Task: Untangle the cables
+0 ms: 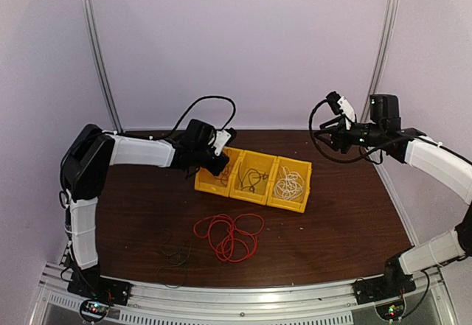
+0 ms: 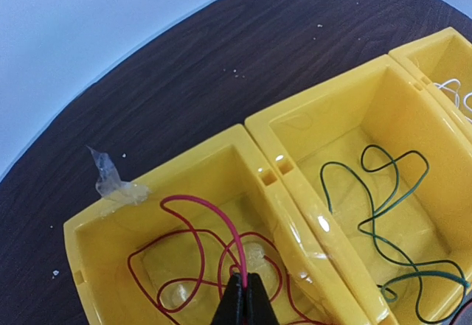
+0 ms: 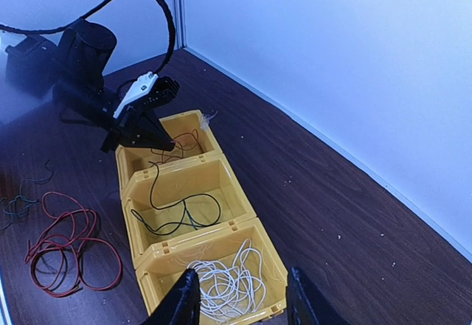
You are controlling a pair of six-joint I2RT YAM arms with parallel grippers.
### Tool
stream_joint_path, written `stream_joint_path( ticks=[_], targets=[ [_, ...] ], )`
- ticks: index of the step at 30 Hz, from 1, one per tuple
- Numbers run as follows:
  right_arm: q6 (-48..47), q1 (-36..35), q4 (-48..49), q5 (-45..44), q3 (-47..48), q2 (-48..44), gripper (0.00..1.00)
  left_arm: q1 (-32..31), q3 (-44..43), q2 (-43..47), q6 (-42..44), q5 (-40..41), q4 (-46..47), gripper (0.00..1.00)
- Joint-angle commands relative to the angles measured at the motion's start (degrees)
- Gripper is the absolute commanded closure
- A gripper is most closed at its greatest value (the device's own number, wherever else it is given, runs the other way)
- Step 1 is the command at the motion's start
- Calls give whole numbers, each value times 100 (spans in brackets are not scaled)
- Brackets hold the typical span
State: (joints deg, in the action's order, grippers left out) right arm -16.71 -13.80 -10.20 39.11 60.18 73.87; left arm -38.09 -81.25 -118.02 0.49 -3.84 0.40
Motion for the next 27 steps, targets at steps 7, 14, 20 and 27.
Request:
stream_joint_path(
  ticks=[7, 14, 20, 27],
  targets=[
    [-16, 18, 280, 212, -164, -180, 59, 20, 5, 21, -324, 471, -537, 100],
    [-13, 18, 301, 261, -182, -144, 60, 21, -28, -220, -623, -22, -570, 100],
    [-25, 17, 306, 259, -206, -164, 59, 21, -186, -292, -678, 50, -688, 100],
    [-25, 18, 326, 263, -226, -163, 60, 20, -392, 104, -621, 490, -1174, 70]
  ],
)
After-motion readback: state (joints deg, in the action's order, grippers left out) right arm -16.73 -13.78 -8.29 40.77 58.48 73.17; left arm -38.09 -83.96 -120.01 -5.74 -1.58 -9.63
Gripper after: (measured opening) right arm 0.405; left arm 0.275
